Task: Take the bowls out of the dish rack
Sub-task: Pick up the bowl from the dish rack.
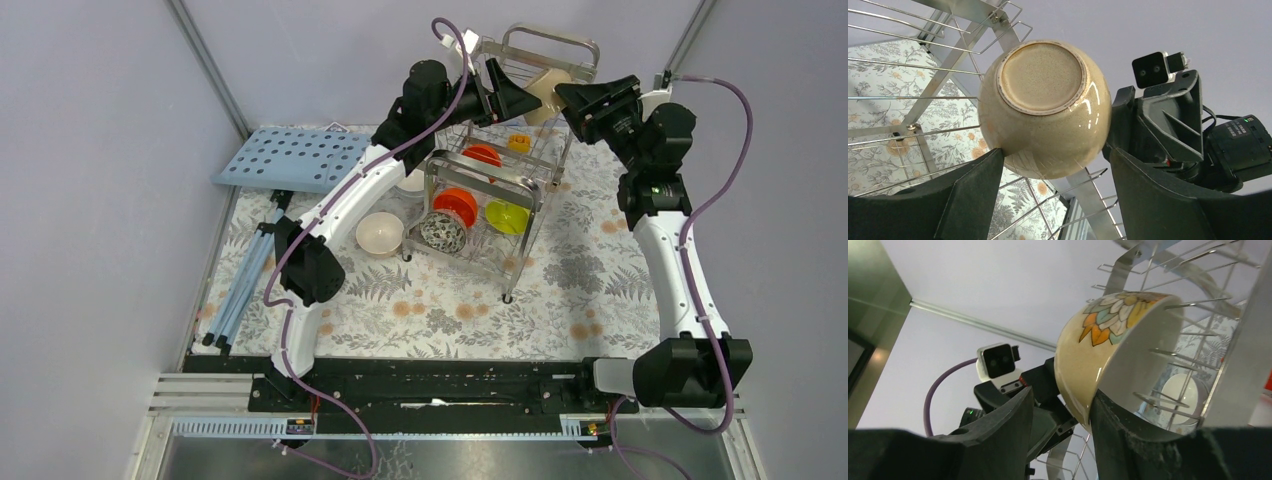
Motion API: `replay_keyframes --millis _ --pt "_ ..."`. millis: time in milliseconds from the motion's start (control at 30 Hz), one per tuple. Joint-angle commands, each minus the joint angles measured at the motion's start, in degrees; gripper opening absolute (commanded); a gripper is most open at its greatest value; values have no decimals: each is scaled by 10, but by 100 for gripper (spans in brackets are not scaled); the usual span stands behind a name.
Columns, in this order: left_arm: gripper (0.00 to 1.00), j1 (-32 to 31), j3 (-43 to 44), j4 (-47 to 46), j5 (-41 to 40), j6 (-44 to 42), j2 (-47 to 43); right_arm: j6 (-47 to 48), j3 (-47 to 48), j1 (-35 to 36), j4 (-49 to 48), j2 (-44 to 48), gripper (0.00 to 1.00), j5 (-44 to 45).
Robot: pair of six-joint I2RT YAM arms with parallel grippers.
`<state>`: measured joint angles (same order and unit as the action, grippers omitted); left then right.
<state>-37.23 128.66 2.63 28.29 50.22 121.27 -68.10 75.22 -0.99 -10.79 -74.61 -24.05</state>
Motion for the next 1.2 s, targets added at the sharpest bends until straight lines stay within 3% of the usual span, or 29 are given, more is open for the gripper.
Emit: replay_keyframes --millis 0,367,633,900,1167 --pt "81 -6 13 -24 6 1 10 -14 -1 7 -46 21 51 -50" --pt "81 -6 7 -24 11 0 6 -44 -26 7 -91 8 44 -47" --pt "81 -5 -9 -25 10 -5 -5 -55 -41 7 -130 5 27 -43" --pt "81 -5 -22 -41 7 -5 -21 -66 -45 7 -163 -2 0 -50" --pt "88 11 -60 -97 7 20 -65 -136 -51 7 -307 -39 0 -77"
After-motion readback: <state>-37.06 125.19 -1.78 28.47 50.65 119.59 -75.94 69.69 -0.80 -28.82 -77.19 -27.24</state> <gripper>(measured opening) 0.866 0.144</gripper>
